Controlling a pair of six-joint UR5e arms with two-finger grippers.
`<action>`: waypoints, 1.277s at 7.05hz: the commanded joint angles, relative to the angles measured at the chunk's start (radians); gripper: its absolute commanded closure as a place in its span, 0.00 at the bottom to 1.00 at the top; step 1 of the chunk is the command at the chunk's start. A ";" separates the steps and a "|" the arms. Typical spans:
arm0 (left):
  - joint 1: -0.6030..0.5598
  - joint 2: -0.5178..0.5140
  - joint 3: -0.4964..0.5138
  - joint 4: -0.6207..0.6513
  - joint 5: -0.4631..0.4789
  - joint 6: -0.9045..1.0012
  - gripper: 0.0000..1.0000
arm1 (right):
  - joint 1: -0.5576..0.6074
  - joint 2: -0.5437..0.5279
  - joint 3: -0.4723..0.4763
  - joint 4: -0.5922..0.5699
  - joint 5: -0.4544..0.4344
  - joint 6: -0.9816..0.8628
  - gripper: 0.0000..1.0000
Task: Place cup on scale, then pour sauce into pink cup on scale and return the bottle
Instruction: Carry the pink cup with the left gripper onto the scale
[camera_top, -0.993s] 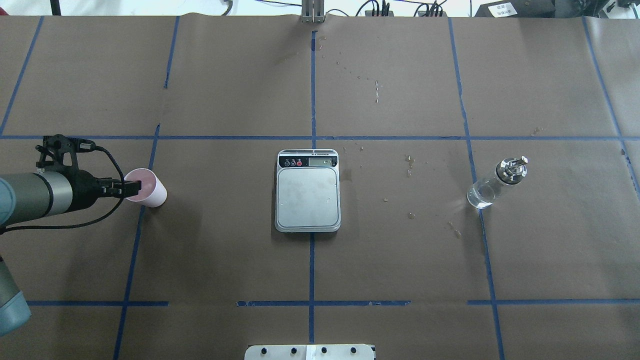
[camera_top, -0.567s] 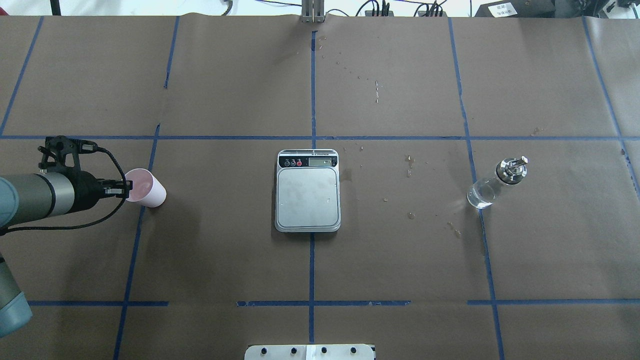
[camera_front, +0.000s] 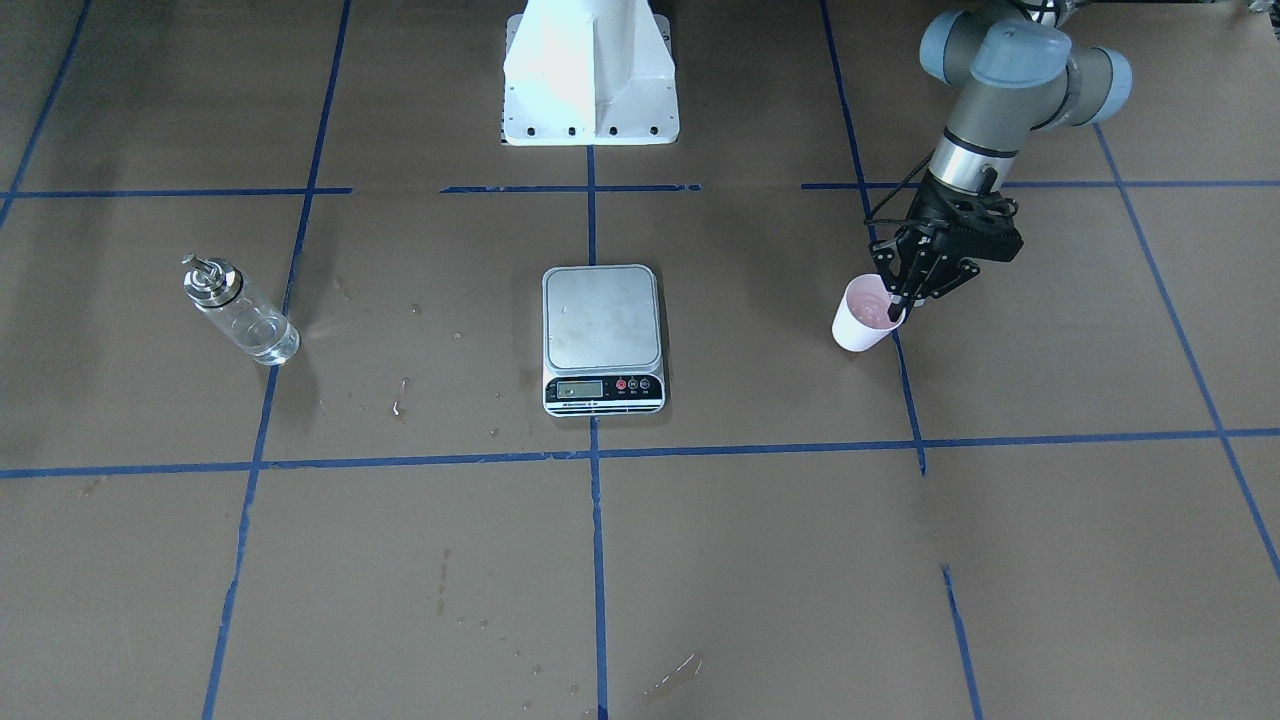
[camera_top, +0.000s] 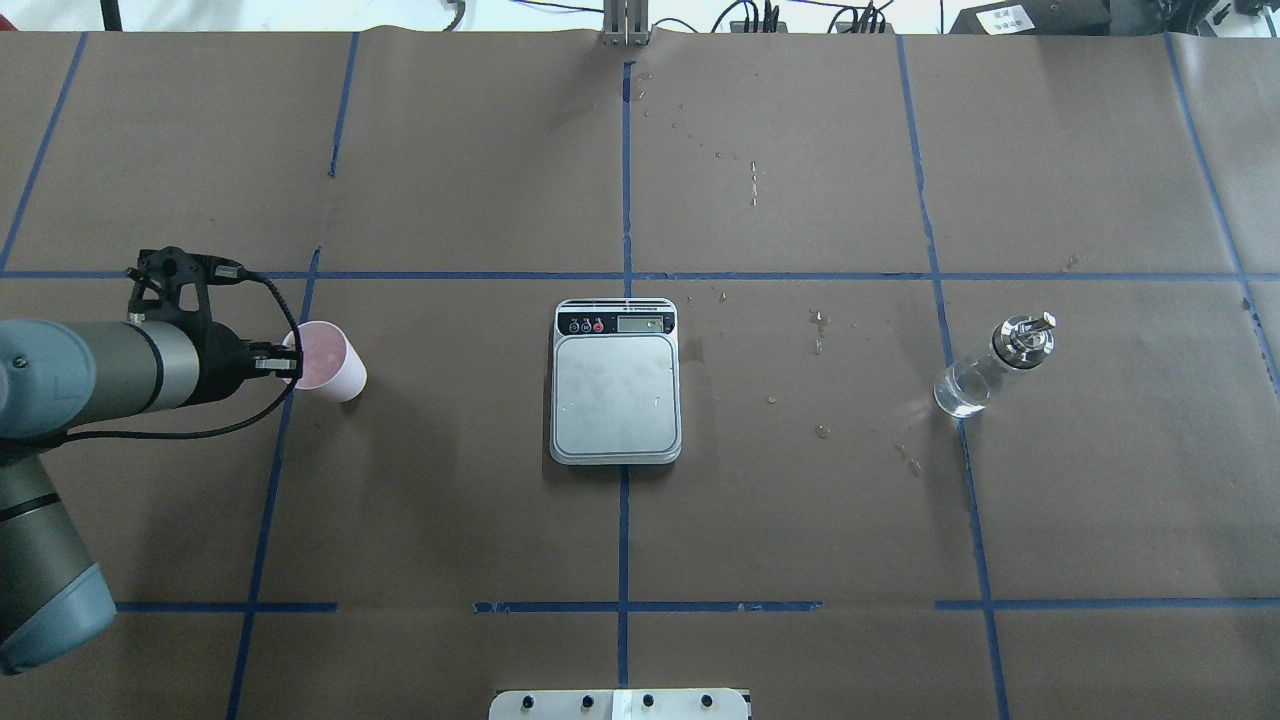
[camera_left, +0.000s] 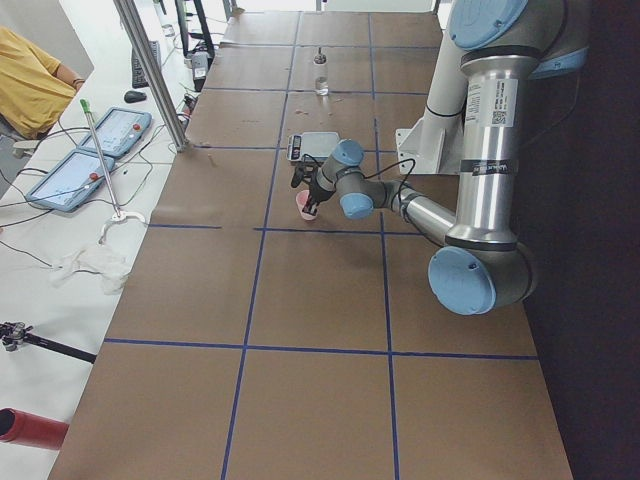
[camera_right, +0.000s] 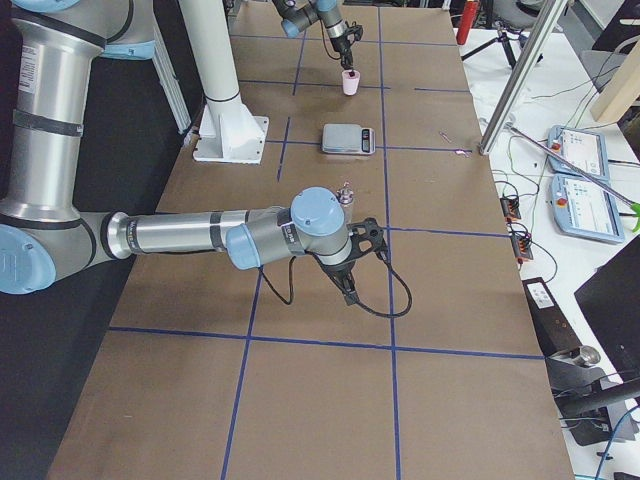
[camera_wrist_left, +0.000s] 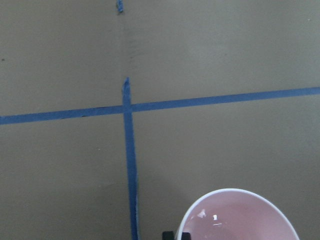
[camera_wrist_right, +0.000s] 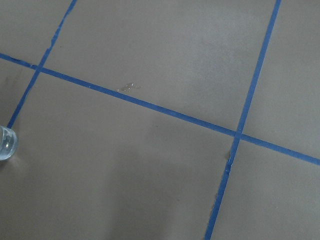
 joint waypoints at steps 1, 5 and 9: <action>0.006 -0.223 -0.054 0.329 -0.001 -0.014 1.00 | 0.000 -0.001 0.000 0.000 0.000 0.000 0.00; 0.125 -0.532 0.027 0.527 0.007 -0.269 1.00 | 0.000 -0.001 0.003 0.000 0.000 0.001 0.00; 0.164 -0.662 0.204 0.517 0.051 -0.325 0.94 | 0.000 -0.001 0.005 0.002 0.000 0.003 0.00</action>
